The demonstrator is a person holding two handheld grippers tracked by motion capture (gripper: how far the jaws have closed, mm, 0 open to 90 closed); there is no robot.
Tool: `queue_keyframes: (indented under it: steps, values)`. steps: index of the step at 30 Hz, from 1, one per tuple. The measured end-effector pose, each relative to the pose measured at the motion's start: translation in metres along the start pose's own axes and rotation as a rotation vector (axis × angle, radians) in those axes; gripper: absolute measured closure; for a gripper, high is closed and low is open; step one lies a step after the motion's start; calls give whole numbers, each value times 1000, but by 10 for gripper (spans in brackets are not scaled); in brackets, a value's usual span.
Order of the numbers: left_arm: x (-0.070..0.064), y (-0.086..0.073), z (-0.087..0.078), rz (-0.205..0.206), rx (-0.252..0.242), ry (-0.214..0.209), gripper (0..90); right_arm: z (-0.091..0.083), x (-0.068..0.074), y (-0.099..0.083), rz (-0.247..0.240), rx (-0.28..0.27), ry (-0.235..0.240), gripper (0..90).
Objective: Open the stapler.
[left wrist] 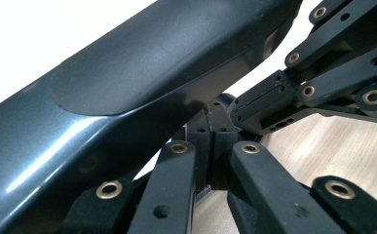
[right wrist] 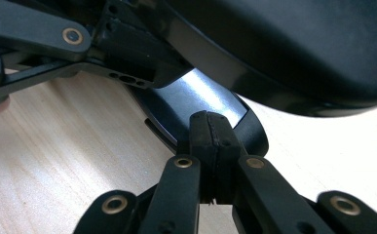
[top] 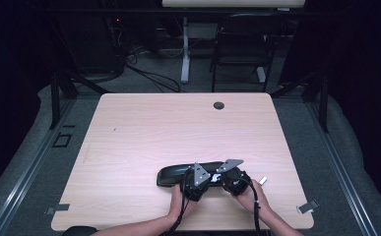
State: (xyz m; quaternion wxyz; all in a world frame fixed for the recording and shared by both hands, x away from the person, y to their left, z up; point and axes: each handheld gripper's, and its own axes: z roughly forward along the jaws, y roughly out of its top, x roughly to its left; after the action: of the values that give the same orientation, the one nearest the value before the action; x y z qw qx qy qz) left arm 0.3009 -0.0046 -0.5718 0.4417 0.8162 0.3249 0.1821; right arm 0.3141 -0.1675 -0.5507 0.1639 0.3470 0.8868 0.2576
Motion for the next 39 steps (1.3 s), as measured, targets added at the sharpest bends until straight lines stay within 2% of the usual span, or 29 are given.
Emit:
queue_keyframes:
  steps: [4, 5, 6, 12, 16, 19, 24, 30, 39]
  values:
    - [-1, -1, -1, 2, -20, 15, 900, 0, -2, 0, 24, -3, 13, 900]
    - [-2, 0, -3, 23, -47, 31, 900, 0, -2, -1, 28, -4, 12, 900]
    - [-2, 1, -3, 34, -51, 38, 900, 1, -2, -1, 39, -13, 14, 900]
    - [-2, 2, -4, 46, -55, 41, 900, 1, -3, -1, 55, -14, 23, 900]
    - [-3, 3, -6, 53, -75, 50, 900, 1, -3, -2, 68, -21, 24, 900]
    - [-3, 6, -8, 70, -97, 60, 900, 1, -5, -2, 80, -27, 43, 900]
    - [-4, 7, -9, 69, -110, 75, 900, 1, -4, -2, 76, -23, 25, 900]
    - [-4, 8, -12, 66, -129, 81, 900, 1, -4, -2, 72, -19, 31, 900]
    - [-3, 15, -21, 97, -196, 105, 900, 1, -4, -2, 78, -25, 37, 900]
